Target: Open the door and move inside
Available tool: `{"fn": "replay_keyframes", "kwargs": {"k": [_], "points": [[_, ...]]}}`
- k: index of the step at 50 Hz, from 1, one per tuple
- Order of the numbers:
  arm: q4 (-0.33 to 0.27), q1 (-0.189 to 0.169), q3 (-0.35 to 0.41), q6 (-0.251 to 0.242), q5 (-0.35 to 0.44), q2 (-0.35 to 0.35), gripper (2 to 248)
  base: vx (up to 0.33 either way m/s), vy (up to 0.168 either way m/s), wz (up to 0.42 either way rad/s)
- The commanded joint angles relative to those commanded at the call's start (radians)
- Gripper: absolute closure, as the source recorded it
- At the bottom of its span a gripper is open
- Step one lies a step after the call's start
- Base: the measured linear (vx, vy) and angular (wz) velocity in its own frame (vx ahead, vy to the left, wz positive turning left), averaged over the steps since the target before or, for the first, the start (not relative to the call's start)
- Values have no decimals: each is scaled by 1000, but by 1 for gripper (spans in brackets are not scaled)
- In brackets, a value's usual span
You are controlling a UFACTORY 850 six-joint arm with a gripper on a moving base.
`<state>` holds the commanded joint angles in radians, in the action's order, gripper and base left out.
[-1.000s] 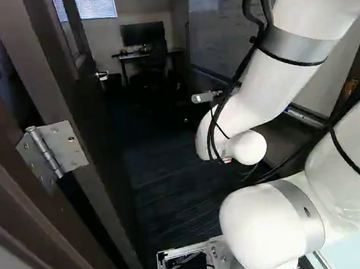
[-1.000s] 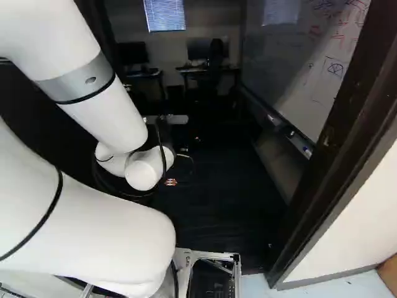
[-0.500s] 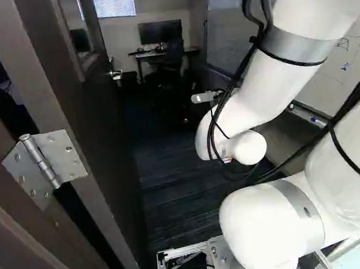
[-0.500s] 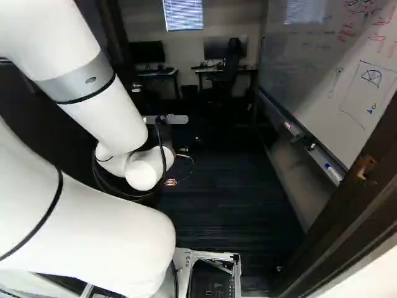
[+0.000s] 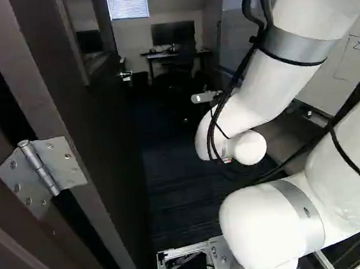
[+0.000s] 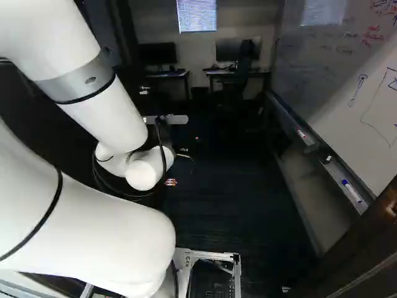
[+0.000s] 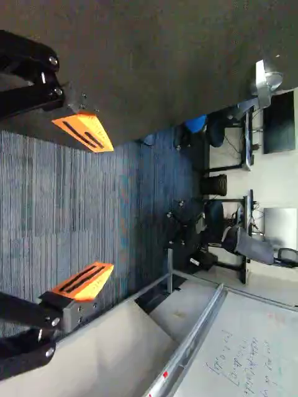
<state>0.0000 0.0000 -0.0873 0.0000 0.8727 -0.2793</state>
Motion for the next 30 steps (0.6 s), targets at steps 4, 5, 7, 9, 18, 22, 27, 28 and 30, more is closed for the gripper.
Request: {"fn": "replay_keyframes", "kwargs": {"k": [4, 5, 7, 9, 18, 22, 27, 28, 30], "points": [[0, 0, 0, 0, 0, 0, 3, 103, -25, 6], [0, 0, 0, 0, 0, 0, 3, 116, -32, 8], [0, 0, 0, 0, 0, 0, 3, 127, -40, 7], [0, 0, 0, 0, 0, 0, 3, 133, -47, -1], [0, 0, 0, 0, 0, 0, 3, 156, -44, 4], [0, 0, 0, 0, 0, 0, 3, 169, -50, -20], [0, 0, 0, 0, 0, 0, 3, 180, -12, -25], [0, 0, 0, 0, 0, 0, 3, 171, 6, -14], [0, 0, 0, 0, 0, 0, 3, 168, 6, -2]]}}
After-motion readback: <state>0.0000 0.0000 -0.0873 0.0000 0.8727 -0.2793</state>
